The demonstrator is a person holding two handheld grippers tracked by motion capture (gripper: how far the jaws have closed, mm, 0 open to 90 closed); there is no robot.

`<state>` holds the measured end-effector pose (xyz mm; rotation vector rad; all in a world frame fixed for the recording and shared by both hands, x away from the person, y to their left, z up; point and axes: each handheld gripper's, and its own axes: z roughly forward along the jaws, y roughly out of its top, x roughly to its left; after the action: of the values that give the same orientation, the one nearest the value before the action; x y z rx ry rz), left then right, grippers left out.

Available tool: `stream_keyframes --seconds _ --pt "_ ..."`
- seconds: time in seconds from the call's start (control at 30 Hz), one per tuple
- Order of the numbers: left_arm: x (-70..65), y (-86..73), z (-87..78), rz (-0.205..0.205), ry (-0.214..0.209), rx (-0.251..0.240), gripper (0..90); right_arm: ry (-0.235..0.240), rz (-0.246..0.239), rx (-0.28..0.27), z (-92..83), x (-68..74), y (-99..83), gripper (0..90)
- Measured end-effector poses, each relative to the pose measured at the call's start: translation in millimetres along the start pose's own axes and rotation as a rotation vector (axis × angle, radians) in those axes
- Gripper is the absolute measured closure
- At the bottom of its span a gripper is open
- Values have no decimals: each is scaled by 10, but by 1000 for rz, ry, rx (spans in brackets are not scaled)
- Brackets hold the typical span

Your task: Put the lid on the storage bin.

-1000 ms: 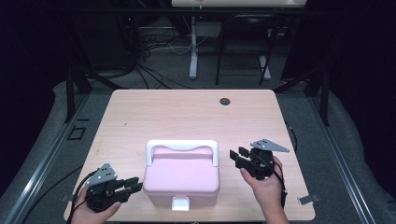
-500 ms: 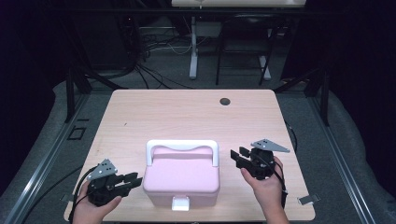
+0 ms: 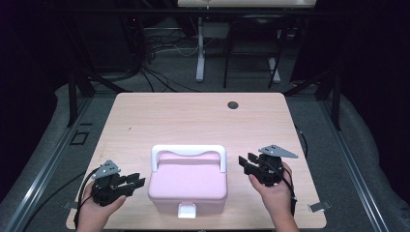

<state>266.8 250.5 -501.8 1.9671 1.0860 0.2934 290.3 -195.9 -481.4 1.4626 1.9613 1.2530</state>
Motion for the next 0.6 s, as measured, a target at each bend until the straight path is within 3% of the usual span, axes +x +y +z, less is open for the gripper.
stream_keyframes --seconds 0.6 --pt "211 2 212 -60 47 5 636 -24 -15 26 70 -17 -113 584"
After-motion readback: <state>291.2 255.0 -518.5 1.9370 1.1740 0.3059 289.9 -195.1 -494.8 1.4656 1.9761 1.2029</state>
